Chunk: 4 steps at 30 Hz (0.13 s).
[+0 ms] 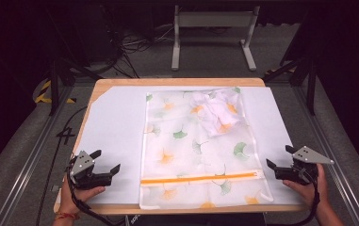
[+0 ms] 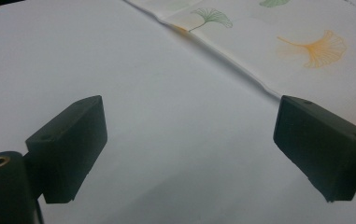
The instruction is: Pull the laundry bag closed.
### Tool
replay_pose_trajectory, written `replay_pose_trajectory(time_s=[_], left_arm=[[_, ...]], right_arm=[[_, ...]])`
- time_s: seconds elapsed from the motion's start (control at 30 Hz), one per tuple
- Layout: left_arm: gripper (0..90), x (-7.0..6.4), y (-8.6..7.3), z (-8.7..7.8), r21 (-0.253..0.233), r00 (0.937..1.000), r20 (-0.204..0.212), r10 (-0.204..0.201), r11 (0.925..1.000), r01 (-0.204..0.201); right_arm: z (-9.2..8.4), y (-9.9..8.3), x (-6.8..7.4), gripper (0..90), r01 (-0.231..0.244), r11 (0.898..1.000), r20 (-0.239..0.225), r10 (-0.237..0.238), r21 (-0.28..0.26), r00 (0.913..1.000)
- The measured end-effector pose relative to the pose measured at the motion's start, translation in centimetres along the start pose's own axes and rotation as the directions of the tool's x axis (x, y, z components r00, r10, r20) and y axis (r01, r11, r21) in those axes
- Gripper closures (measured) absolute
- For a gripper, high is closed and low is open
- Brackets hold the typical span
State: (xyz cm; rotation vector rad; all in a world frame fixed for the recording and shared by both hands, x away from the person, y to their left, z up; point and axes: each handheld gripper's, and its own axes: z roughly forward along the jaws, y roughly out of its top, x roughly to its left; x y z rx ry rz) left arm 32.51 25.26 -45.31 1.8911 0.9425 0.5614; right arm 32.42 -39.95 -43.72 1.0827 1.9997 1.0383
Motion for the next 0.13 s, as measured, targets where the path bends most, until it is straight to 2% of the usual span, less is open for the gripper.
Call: replay_pose_trajectory(time_s=[0.13], left_arm=[[10.7, 0.01, -0.02, -0.08, -0.005, 1.0000, -0.003, -0.003, 1.0000, 0.003]], right_arm=[[0.01, 0.03, -0.01, 10.2, -0.006, 1.000, 0.000, 0.006, 0.000, 1.0000]])
